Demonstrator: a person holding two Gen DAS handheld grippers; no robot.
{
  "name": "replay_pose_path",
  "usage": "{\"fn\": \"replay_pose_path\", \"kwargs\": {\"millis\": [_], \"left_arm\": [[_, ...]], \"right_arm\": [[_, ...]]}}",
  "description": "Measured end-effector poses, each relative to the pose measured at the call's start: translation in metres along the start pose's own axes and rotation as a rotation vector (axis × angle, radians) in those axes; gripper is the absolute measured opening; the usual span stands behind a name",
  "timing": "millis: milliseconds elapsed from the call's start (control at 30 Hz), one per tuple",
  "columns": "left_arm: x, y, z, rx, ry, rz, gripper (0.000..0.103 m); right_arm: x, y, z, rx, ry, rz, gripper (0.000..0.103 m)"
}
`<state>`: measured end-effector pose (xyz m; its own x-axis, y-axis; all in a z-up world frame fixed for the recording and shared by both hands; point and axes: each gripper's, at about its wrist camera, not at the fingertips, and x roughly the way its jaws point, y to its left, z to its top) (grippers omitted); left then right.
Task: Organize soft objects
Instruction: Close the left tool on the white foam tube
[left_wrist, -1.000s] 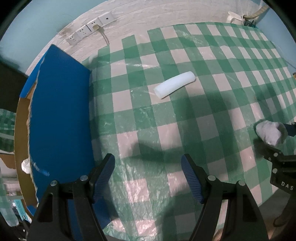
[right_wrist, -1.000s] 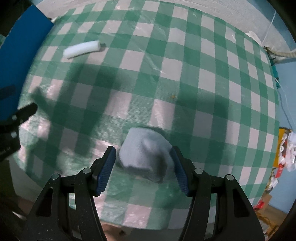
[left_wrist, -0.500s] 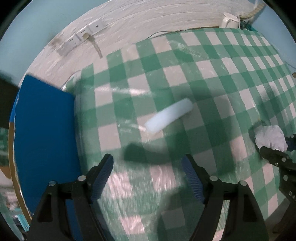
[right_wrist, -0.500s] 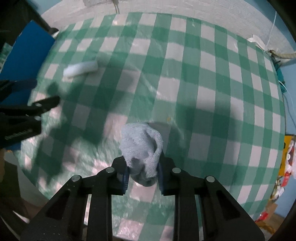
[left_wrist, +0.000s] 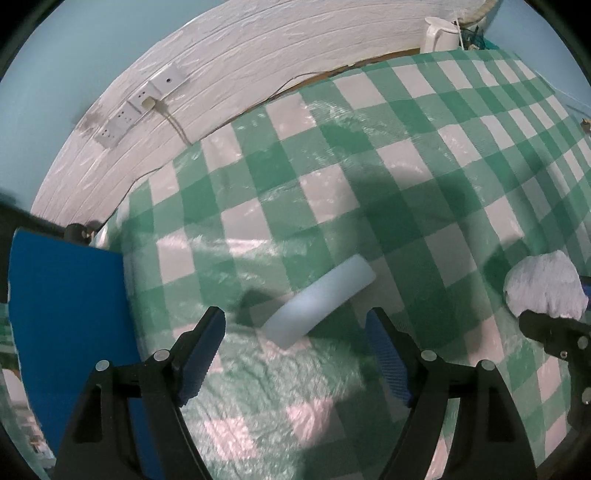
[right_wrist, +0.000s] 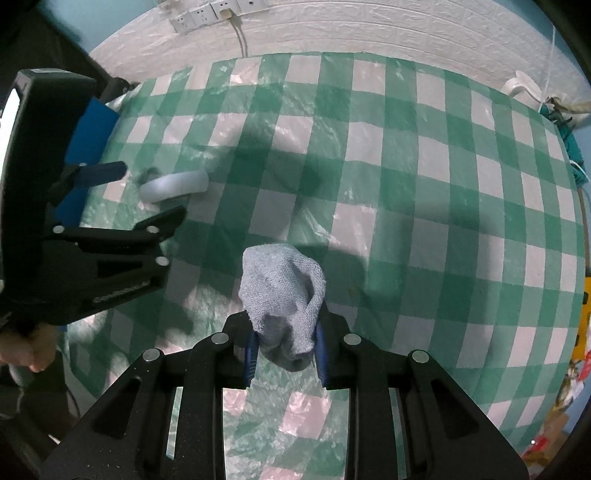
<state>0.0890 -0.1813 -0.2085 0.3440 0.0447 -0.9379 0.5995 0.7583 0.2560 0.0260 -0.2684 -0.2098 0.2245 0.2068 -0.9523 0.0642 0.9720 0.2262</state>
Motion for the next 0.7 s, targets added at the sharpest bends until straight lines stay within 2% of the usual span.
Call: {"fn": "replay_pose_path", "kwargs": {"millis": [67,100,167,233,367,433,700], "left_arm": [[0.003,-0.001,0.003,0.01,-0.004,-0.005,0.08],[0.005,-0.002,0.004,0.014,-0.004,-0.009,0.079],[0.008,-0.001,0.008,0.012,-0.005,-0.021,0.071],[0.008,0.0,0.01,-0.001,-0.015,-0.036,0.058],[0.003,-0.003,0.011,-0.015,-0.011,-0.087,0.046],[0.001,-0.005,0.01,-0.01,-0.019,-0.08,0.032],[-0.007,-0.006,0.001,-0.004,-0.02,-0.073,0.016]], "right_arm": [[0.0,-0.002,0.002,0.003,0.0,0.009,0.023],[-0.012,-0.004,-0.01,0.004,-0.002,0.011,0.023],[-0.014,0.001,-0.004,0.008,-0.003,0.018,0.023],[-0.02,-0.004,-0.007,0.012,-0.005,0.022,0.023],[-0.028,-0.01,-0.004,0.024,-0.005,0.023,0.023],[-0.024,-0.009,-0.002,0.031,-0.005,0.022,0.023],[-0.027,0.001,0.0,0.023,-0.019,0.019,0.023]]}}
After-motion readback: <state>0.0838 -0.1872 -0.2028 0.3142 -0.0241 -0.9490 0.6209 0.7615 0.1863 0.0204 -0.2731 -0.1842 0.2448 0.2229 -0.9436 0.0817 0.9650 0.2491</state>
